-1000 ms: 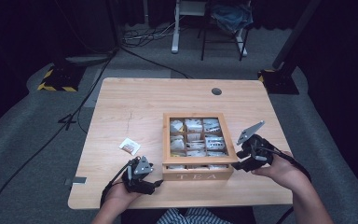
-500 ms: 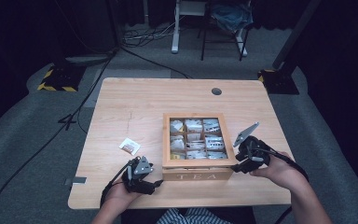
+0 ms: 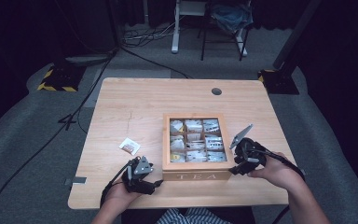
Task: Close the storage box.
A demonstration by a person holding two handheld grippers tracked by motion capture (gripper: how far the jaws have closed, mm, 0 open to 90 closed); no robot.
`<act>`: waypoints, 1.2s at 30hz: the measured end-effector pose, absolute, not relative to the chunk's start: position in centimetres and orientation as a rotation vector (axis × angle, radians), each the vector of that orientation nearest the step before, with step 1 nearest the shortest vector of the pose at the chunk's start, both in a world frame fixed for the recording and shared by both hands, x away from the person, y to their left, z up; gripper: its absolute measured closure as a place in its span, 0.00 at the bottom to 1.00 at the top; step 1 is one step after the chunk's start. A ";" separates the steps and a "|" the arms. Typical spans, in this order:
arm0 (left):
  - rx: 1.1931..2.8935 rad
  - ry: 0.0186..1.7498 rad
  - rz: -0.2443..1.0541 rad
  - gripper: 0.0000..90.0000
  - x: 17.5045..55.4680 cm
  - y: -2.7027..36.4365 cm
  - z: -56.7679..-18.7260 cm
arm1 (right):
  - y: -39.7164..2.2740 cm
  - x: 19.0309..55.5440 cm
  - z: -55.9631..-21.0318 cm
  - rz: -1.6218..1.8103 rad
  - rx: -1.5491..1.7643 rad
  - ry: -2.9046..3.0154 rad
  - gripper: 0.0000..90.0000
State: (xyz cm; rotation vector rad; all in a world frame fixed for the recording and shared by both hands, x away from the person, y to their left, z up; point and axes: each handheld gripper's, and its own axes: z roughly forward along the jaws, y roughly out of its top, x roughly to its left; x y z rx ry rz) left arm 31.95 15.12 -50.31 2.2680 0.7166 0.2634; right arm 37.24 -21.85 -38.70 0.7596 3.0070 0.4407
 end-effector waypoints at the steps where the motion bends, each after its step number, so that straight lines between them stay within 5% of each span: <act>1: 2.269 0.716 0.263 0.29 32.0 15.1 -50.3 | -21.8 37.2 -38.7 0.439 0.762 3.008 0.58; 14: 2.265 0.729 0.272 0.29 31.9 15.2 -50.3 | -22.2 37.3 -38.8 0.401 0.796 3.027 0.52; 23: 2.252 0.775 0.289 0.29 31.6 16.0 -50.3 | -23.9 38.7 -36.4 0.699 0.868 2.830 0.48; 36: 2.235 0.825 0.308 0.29 31.7 16.9 -50.3 | -28.1 42.2 -37.8 0.896 1.090 2.565 0.48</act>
